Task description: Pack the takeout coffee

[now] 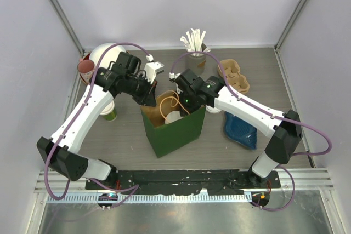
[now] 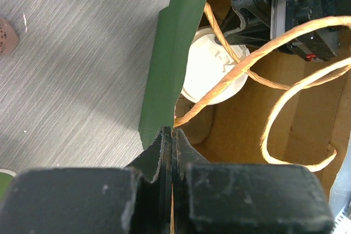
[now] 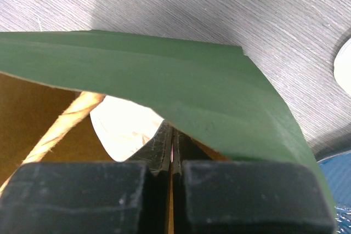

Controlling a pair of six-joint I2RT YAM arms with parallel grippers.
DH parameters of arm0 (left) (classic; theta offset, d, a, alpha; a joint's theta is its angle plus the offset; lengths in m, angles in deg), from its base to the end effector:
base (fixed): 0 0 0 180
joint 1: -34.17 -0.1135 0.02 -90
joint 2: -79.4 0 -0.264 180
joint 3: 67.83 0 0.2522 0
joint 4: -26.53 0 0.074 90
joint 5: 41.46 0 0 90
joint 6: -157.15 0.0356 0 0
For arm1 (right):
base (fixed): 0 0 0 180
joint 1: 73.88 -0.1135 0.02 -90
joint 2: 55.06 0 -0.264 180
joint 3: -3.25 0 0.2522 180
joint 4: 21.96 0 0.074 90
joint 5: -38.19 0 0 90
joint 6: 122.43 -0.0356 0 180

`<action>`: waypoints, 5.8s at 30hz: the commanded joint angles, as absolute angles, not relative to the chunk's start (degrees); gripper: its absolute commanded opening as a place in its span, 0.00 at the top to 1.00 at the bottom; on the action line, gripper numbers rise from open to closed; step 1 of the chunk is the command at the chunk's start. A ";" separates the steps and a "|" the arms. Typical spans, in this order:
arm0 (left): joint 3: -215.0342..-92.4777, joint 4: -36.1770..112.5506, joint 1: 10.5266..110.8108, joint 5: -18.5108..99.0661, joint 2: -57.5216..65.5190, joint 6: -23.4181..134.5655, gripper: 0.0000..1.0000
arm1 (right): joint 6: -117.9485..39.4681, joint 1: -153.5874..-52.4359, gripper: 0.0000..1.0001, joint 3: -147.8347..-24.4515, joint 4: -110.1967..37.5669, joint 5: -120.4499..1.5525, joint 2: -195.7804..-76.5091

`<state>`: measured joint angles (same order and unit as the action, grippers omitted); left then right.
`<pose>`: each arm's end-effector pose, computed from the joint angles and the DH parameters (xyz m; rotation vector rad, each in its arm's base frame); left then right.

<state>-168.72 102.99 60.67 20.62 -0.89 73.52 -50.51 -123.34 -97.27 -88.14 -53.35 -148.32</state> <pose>0.2348 -0.1357 0.3752 0.9042 2.3802 -0.7576 0.2214 0.2603 0.3151 -0.7319 2.5685 0.4427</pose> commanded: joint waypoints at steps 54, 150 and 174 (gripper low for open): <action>-166.75 101.73 60.71 25.34 3.38 77.35 1.00 | -50.97 -124.33 0.99 -98.05 -93.20 -45.57 -150.51; -169.56 102.78 61.15 26.04 1.71 82.01 0.80 | -50.71 -124.95 0.33 -91.19 -61.65 -45.74 -118.52; -175.01 105.24 61.06 25.42 3.29 80.42 0.16 | -50.09 -124.95 0.32 -93.04 -62.97 -47.85 -121.25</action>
